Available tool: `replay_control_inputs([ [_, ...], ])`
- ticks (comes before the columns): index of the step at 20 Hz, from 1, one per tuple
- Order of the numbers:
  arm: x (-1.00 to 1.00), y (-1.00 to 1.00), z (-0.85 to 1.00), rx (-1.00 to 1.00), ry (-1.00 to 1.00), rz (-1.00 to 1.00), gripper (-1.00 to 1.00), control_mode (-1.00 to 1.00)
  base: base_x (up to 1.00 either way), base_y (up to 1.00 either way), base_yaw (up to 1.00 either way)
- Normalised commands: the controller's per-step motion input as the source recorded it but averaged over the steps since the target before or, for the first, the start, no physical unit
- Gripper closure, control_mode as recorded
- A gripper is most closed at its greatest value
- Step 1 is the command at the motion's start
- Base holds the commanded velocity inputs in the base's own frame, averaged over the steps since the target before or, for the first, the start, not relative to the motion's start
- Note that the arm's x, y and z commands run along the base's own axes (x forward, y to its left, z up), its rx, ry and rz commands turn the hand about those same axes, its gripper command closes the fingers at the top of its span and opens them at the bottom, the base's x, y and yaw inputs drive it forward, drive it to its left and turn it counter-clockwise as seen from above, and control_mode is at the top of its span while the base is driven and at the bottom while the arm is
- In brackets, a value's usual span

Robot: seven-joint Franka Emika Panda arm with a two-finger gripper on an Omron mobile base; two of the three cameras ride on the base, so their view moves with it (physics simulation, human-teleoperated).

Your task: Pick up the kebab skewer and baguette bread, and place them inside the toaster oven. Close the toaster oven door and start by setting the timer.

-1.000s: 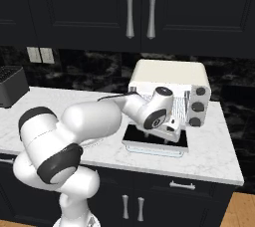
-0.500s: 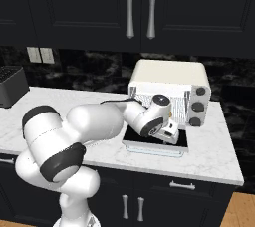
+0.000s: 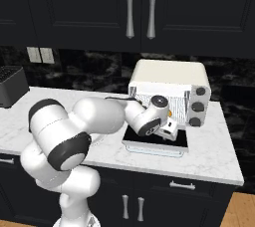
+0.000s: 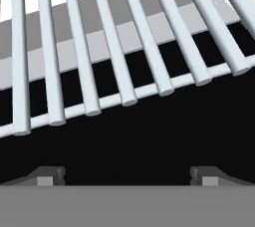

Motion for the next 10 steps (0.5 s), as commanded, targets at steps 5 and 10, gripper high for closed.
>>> replay_control_inputs([
  [5, 0.00, -0.04, 0.00, 0.00, -0.02, 0.00, -1.00, -1.00, 0.00, 0.00, 0.00],
  [10, 0.07, -0.02, 0.00, 0.00, 0.00, -0.04, -1.00, -1.00, 0.00, 0.00, 0.00],
])
